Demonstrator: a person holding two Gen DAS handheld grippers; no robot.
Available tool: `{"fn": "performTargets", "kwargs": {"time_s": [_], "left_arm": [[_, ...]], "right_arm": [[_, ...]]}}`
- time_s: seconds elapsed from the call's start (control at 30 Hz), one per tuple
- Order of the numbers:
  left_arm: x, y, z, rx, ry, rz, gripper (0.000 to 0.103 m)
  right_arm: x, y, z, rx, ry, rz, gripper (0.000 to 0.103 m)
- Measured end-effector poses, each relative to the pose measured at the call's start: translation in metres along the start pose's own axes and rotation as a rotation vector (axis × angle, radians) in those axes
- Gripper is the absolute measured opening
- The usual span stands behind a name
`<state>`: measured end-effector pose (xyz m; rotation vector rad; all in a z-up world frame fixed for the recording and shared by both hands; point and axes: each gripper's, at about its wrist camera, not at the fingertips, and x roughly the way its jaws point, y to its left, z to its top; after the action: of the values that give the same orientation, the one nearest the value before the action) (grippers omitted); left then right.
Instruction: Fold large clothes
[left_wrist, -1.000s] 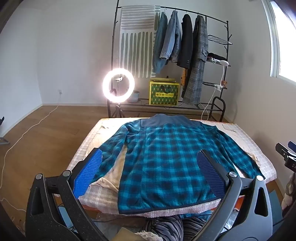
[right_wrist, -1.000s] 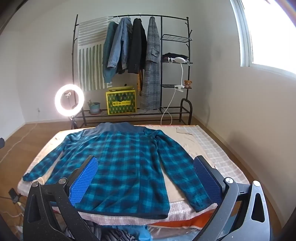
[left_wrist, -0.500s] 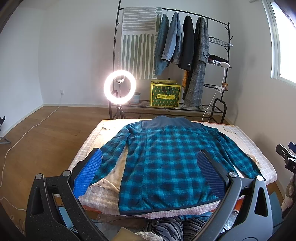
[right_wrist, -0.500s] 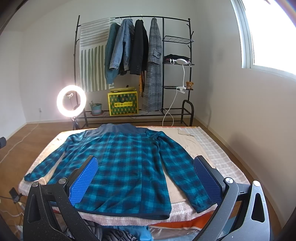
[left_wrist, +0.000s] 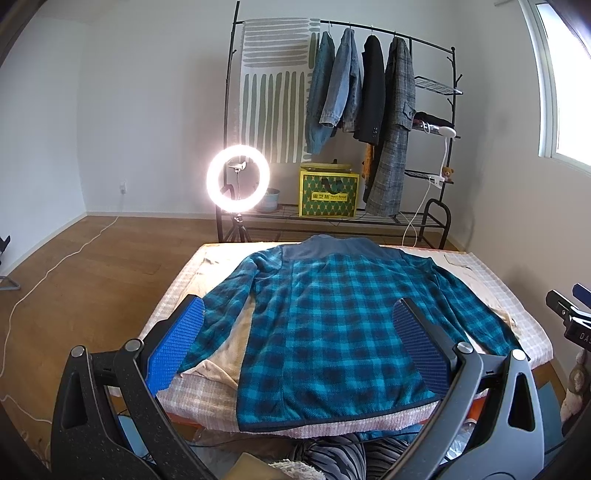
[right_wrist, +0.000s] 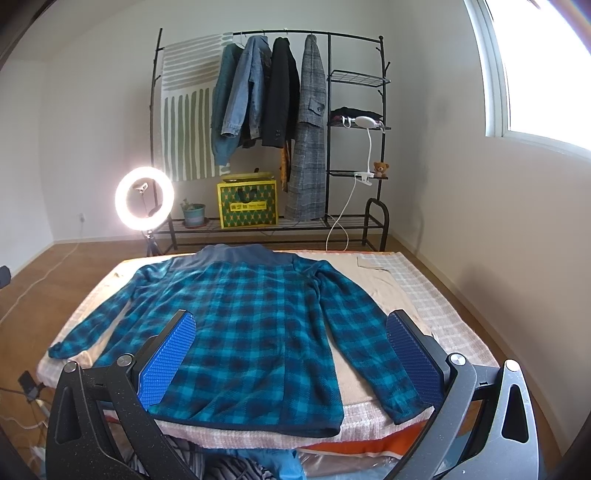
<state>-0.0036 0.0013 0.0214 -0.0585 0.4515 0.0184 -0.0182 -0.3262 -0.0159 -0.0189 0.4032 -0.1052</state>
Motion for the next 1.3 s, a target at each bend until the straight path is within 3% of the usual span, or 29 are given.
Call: {"fn": "performTargets", "kwargs": {"time_s": [1.3], "left_arm": [[-0.0031, -0.0030, 0.0036, 0.008, -0.007, -0.005, 0.103]], "right_arm": [[-0.0007, 0.0006, -0.0023, -0.019, 0.005, 0.024, 0.103]]}}
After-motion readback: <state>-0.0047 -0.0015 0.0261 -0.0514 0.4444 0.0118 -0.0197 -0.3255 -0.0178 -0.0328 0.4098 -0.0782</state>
